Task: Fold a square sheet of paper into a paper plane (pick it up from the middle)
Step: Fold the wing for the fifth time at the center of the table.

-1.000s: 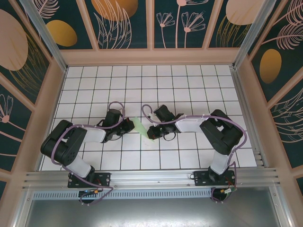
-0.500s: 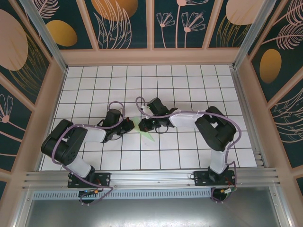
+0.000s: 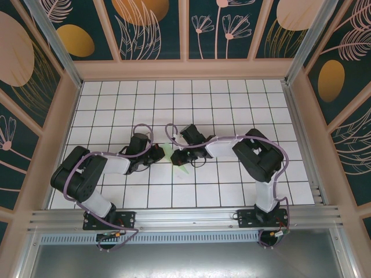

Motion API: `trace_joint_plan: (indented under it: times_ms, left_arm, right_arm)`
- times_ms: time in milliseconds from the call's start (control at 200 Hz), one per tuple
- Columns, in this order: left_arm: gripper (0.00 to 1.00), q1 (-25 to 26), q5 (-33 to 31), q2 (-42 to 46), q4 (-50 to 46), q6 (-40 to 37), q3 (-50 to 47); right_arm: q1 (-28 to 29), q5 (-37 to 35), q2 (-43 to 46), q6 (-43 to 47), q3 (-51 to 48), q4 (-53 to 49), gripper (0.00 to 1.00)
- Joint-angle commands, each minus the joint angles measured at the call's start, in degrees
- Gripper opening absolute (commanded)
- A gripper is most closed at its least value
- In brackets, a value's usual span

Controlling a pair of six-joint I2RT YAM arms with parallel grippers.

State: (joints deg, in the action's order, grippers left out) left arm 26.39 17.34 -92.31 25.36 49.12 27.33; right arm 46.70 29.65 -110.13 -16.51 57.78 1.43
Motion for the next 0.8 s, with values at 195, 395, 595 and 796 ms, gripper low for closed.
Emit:
trace_joint_plan:
  times_ms: [195,395,595,796]
  left_arm:
    - [0.00,-0.05,-5.65,-2.85,-6.47,-1.65,0.61]
    - [0.00,-0.03,-3.72,-1.66,-5.58,-3.27,1.97]
    - [0.08,0.21,-0.55,6.81,-3.44,-3.73,1.80]
    - [0.12,3.00,1.20,7.95,-1.20,-1.86,1.21]
  right_arm:
    - [-0.53,-0.27,8.25,1.06,-13.98,-6.56,0.00]
    - [-1.43,-0.82,9.59,0.28,-17.74,-5.40,0.00]
    - [-1.52,-1.52,7.70,-0.54,-16.50,-5.05,0.00]
    - [-1.61,-1.53,7.06,-0.71,-15.91,-5.48,0.00]
